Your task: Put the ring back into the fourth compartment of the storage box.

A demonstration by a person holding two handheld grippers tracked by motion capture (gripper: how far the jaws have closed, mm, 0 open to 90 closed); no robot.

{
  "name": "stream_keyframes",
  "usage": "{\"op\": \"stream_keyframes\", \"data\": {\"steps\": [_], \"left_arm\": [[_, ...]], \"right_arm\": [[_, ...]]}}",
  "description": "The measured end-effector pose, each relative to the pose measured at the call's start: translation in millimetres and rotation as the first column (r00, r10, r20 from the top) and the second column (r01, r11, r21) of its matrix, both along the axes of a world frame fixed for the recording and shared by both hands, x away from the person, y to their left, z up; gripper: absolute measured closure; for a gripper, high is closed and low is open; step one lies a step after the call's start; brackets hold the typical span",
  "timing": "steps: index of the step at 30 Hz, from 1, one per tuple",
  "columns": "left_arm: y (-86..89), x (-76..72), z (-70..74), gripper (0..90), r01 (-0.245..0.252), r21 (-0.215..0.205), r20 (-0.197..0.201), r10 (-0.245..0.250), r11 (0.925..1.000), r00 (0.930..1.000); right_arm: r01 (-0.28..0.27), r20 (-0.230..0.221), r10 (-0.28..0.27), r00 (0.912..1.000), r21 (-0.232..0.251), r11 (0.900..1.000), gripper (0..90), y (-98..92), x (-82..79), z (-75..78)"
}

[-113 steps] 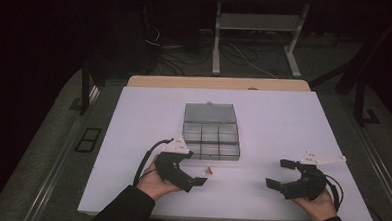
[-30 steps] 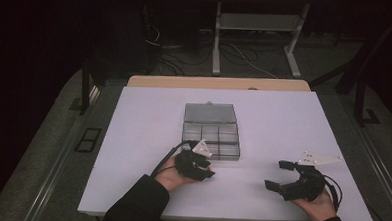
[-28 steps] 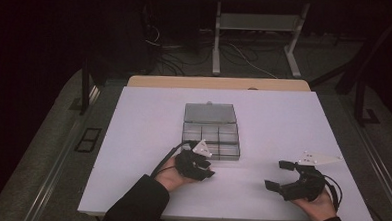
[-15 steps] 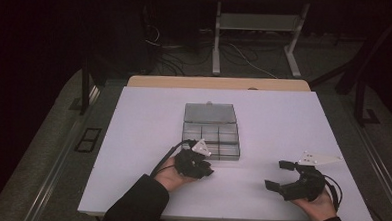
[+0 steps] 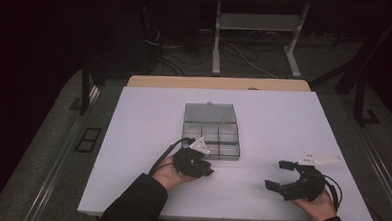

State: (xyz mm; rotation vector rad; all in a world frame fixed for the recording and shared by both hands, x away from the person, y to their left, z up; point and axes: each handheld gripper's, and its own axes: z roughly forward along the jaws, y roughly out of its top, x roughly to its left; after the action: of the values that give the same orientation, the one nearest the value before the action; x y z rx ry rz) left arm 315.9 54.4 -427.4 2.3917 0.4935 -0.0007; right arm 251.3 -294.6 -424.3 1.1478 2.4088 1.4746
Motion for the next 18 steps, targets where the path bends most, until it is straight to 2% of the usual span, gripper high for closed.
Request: {"op": "stream_keyframes", "data": {"steps": [10, 18], "left_arm": [[-0.4, 1.5, 22.1, 70.1, 0.04, 0.001, 0.026, -0.04, 0.9992, 0.9989], [1.7, 2.6, 30.3, 70.1, 0.041, -0.011, 0.029, -0.041, 0.9991, 0.9987]], "right_arm": [[0.001, 0.0, -0.001, 1.0, 0.0, 1.0, 0.1, -0.1, 0.1, 0.0], [0.001, -0.003, -0.001, 1.0, 0.001, 1.0, 0.1, 0.0, 0.0, 0.0]]}}
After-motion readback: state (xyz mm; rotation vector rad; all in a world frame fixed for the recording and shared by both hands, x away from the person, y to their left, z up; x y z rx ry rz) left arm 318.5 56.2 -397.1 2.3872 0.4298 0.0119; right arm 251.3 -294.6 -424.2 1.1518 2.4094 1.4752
